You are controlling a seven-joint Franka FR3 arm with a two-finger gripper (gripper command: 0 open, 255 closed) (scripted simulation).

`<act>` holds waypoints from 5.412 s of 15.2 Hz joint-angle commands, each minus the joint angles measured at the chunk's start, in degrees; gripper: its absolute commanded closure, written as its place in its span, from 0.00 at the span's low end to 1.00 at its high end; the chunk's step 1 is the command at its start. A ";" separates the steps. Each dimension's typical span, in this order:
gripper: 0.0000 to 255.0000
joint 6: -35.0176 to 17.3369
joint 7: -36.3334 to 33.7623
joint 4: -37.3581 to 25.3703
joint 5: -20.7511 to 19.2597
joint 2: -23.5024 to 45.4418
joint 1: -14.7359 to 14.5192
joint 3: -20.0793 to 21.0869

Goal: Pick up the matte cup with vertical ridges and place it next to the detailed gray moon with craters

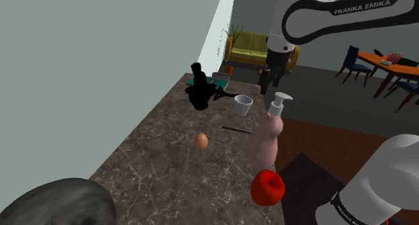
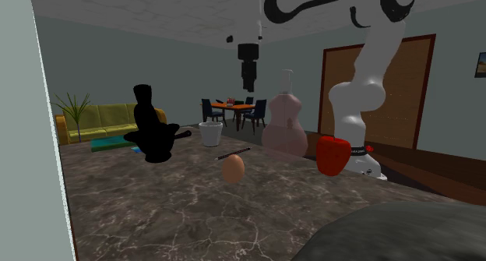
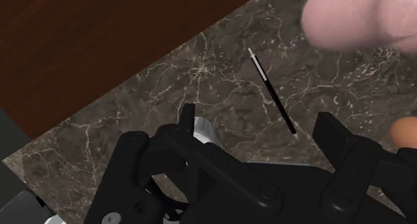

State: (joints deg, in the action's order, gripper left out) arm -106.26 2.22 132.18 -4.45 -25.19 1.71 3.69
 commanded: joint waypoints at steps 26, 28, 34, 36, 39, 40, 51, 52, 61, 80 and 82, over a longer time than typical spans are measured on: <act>0.00 -21.63 -5.06 -10.74 -7.97 32.52 1.38 0.48; 0.00 -21.63 -5.06 -10.74 -7.97 32.52 1.38 0.48; 1.00 -21.64 -5.06 -10.74 -7.97 32.52 1.38 0.48; 1.00 -21.64 -5.06 -10.74 -7.97 32.53 1.39 0.47; 1.00 -21.63 -5.06 -10.74 -7.97 32.52 1.39 0.48; 1.00 -20.94 -4.88 -11.03 -7.82 32.10 1.39 0.51; 1.00 -13.17 -3.08 -15.11 -6.45 28.26 1.34 0.72; 1.00 -12.45 -2.93 -15.56 -6.35 27.98 1.34 0.73; 1.00 -5.94 -1.70 -20.14 -5.60 25.94 1.27 0.83; 1.00 8.30 0.48 -33.41 -4.85 24.83 1.09 1.00; 1.00 9.85 0.69 -35.13 -4.83 24.98 1.07 1.03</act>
State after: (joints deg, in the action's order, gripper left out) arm -97.35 2.86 98.20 -9.28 -0.43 2.83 4.66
